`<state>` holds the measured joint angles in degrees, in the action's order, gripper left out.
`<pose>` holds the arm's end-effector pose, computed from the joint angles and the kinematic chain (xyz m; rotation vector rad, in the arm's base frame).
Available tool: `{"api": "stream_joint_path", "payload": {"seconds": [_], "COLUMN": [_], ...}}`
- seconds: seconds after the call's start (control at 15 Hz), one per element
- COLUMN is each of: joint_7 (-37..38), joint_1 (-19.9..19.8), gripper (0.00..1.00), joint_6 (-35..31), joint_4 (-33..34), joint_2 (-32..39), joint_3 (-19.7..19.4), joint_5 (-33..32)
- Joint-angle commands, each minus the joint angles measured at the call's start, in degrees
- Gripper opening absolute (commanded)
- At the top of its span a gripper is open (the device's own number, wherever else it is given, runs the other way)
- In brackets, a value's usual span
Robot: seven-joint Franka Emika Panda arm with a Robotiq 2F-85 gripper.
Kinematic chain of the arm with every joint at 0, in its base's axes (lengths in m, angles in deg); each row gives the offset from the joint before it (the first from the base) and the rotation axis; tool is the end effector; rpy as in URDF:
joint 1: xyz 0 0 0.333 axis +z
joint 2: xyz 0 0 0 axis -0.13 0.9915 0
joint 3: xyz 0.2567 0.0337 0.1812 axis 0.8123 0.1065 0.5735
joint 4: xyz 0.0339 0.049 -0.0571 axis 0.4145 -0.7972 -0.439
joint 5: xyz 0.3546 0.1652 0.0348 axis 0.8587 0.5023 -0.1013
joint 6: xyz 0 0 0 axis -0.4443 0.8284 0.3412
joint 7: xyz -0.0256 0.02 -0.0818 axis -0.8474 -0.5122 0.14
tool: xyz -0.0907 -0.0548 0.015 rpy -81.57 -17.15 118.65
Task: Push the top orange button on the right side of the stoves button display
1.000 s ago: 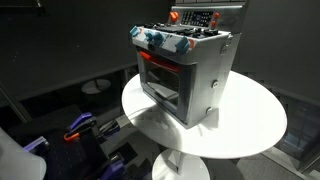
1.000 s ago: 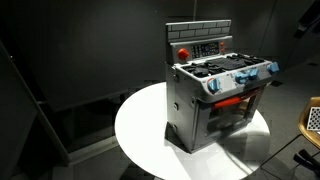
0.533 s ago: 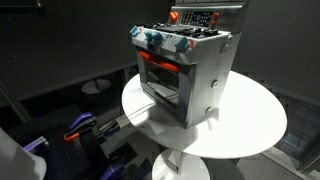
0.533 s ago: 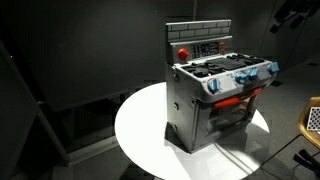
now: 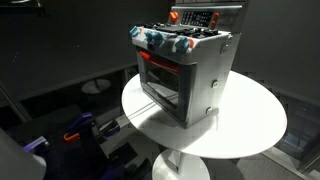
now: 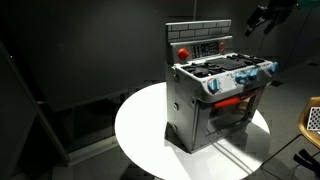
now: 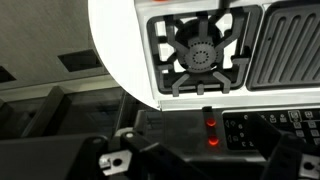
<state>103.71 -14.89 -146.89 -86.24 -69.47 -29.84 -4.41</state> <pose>0.5040 -0.0400 0.4962 2.9317 -0.3646 0.7151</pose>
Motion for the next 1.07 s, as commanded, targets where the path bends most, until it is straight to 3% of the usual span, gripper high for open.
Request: {"api": "stream_joint_path", "payload": {"seconds": [0.0,0.47,1.0], "joint_7": [4.6,11.7,14.6], "joint_1": [-0.8,0.4,3.0], "gripper": [1.0,1.0,1.0], "joint_6": [-1.7,-2.0,-1.8], "joint_4": [5.3,11.7,16.6], "joint_2": [5.6,13.0,18.9], "joint_3": [0.6,-0.9,-3.9], "joint_5": [-4.2,-11.2,-14.2]}}
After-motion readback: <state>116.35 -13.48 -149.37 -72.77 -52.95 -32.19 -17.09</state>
